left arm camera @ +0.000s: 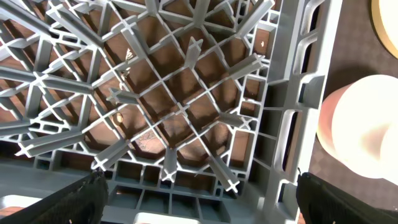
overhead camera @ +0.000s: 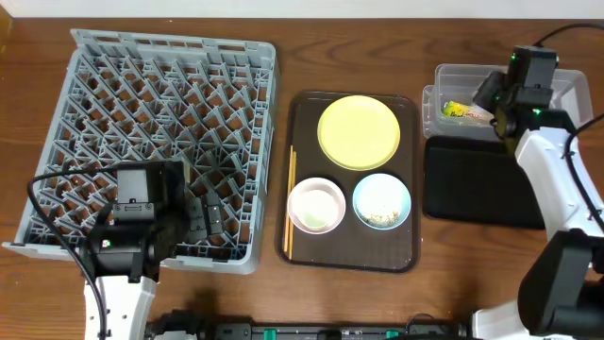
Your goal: Sort waste into correct bins and load items into the dishwasher
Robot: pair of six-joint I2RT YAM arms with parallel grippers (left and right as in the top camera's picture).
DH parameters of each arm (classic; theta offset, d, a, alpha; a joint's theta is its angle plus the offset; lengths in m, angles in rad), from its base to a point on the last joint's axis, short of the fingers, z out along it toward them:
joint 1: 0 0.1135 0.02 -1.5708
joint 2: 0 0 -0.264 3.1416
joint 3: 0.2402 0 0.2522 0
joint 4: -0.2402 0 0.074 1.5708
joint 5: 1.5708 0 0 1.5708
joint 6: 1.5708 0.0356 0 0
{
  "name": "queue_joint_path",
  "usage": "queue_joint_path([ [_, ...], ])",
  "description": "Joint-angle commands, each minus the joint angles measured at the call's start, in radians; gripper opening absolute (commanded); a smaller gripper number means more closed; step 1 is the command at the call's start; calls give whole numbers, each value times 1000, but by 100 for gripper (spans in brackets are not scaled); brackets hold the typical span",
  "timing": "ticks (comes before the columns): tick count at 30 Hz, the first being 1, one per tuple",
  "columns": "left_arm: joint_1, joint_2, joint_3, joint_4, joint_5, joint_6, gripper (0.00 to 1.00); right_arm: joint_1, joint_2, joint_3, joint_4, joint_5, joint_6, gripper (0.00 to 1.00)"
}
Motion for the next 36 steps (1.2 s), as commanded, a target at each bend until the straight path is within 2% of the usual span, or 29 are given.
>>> queue_joint_path([
  [1, -2, -2, 24, -1, -2, -6, 97, -3, -41, 1, 6, -80, -103, 59],
  [4, -2, -2, 24, -2, -2, -6, 97, -2, -122, 1, -40, -154, -134, 73],
  [5, -2, -2, 24, -2, -2, -6, 97, -2, -163, 1, -84, -220, -135, 84],
  [6, -1, -2, 24, -1, -2, -6, 97, -2, -188, 1, -116, -272, -134, 99],
  [8, -2, -2, 24, -2, -2, -6, 97, -2, -253, 1, -232, -423, -134, 99],
  [10, -2, -2, 24, -2, -2, -6, 97, 6, -271, 1, -328, -490, -143, 91],
  [12, -2, -2, 24, -1, -2, -6, 97, 46, -271, 0, -473, -523, -209, 99],
  [14, -2, -2, 24, -1, -2, -6, 97, 98, -269, -4, -577, -522, -281, 99],
  [17, -1, -2, 24, -1, -2, -6, 97, 211, -269, -25, -661, -508, -377, 90],
  [21, -2, -2, 24, -1, -2, -6, 97, 407, -268, -102, -661, -381, -378, 87],
  [24, -2, -2, 24, -1, -2, -6, 97, 529, -267, -195, -562, -362, -378, 75],
  [29, -2, -2, 24, -1, -2, -6, 97, 692, -266, -367, -347, -290, -371, 64],
  [34, -2, -2, 24, -1, -2, -6, 97, 743, -258, -457, -223, -208, -313, 63],
  [36, -2, -2, 24, -1, -2, -6, 97, 743, -256, -481, -177, -209, -312, 56],
])
